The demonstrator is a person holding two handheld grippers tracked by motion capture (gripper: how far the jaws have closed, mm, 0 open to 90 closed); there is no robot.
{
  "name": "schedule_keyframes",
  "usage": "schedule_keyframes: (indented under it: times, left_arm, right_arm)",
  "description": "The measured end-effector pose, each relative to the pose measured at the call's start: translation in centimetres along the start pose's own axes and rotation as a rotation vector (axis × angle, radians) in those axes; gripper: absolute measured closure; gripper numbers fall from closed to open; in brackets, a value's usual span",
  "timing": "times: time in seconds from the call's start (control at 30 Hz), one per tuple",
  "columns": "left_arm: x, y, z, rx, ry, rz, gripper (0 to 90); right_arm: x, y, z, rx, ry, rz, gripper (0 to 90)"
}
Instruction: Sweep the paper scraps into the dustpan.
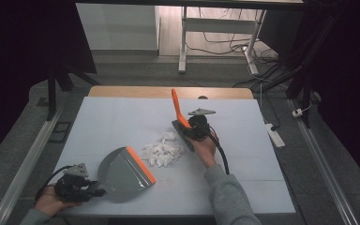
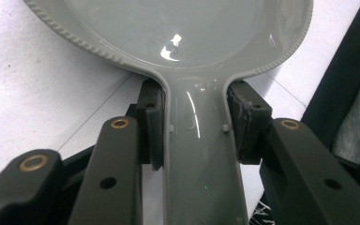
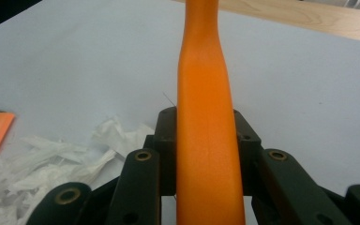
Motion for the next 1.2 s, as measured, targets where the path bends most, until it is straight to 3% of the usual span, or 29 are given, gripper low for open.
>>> schedule_keyframes:
  times: [0.5,1.2]
  left_arm:
    - [0.1,-0.4,-0.4,0.003,0.020,0.002,61.7]
    - [0.2,-0.6,-0.6,0.002,0.024,0.003,61.7]
  right_arm:
    - [-2.5,-1.6,0.0,-0.040,0.030,-0.048,71.0]
    - [-6.3,-1.5,0.0,-0.036,0.090,-0.121,70.9]
Point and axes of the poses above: each handheld gripper's, and its own axes: y roughly backward along the jaws, z roughly out of its underside, x roughly to its right, the point moved 9 cm from there along -y, roughly forward along the jaws, and after that the axes turned 12 degrees about y, right-handed, at the moved point
